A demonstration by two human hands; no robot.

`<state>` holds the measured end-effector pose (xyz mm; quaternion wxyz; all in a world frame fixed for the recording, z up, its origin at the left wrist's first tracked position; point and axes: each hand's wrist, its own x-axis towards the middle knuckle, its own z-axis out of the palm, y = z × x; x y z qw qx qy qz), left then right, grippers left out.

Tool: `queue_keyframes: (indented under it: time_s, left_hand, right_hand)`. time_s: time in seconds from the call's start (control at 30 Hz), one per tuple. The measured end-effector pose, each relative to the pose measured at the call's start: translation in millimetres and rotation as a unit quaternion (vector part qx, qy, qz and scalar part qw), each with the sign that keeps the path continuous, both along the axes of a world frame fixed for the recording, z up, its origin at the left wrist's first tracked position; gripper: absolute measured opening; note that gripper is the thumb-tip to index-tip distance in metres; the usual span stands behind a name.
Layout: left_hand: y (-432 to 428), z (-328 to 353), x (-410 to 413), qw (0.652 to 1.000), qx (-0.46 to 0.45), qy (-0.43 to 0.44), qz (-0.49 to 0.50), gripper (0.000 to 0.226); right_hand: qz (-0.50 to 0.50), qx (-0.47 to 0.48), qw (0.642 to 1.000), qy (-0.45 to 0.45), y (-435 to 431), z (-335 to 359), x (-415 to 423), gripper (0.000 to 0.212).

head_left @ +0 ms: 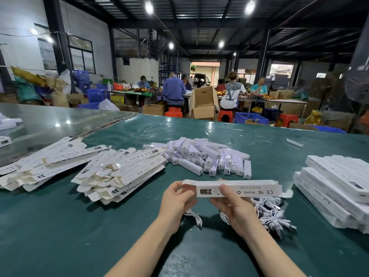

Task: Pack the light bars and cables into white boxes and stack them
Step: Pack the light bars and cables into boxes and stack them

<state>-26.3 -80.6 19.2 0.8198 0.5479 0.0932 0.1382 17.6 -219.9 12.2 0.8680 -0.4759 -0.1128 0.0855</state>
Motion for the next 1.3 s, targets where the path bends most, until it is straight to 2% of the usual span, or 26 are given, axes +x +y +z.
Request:
queue_keyframes:
  time_s: [0.1, 0.2, 0.3, 0.53, 0.57, 0.67, 0.73, 0.83, 1.0, 1.13, 1.3]
  left_hand:
    - [-2, 1, -2, 0.990, 0.115, -0.032, 0.081, 0.038]
    - [-7, 5, -7, 0.962, 0.237, -0.068, 0.116, 0.051]
    - [-13, 9, -11, 0.954, 0.268, -0.093, 0.095, 0.040]
    - [-11, 15, -12, 0.926, 0.332, -0.120, 0.133, 0.033]
    - [-11, 16, -12, 0.931, 0.324, -0.124, 0.117, 0.031]
    - [-13, 18, -13, 0.951, 0.277, -0.133, 0.038, 0.030]
    - [-14, 18, -15, 0.956, 0.257, -0.140, -0.012, 0.031]
    - [-11, 17, -15, 0.956, 0.252, -0.148, -0.035, 0.035]
    - [-6, 18, -18, 0.947, 0.279, -0.158, -0.037, 0.032]
    - [-4, 17, -17, 0.949, 0.274, -0.155, -0.016, 0.036]
    - [-5, 17, -18, 0.948, 0.275, -0.161, -0.014, 0.029]
  right_hand:
    - [0.000, -0.007, 1.000, -0.001, -1, 1, -1, 0.050]
    - [0.001, 0.013, 1.000, 0.006, -2, 2, 3, 0.032]
    - [-0.005, 0.040, 0.999, 0.031, -1, 5, 3, 0.023]
    - [-0.003, 0.050, 0.994, 0.101, -3, 8, 3, 0.034]
    - [0.001, 0.048, 0.993, 0.105, -3, 10, 2, 0.039]
    - [0.016, 0.069, 0.991, 0.117, -5, 13, 1, 0.082]
    - [0.022, 0.090, 0.988, 0.124, -7, 13, 2, 0.093]
    - [0.028, 0.098, 0.987, 0.120, -8, 13, 3, 0.081]
    - [0.027, 0.065, 0.990, 0.122, -9, 10, 1, 0.035]
    - [0.020, 0.043, 0.991, 0.125, -7, 10, 3, 0.037]
    - [0.017, 0.050, 0.990, 0.130, -7, 11, 4, 0.032]
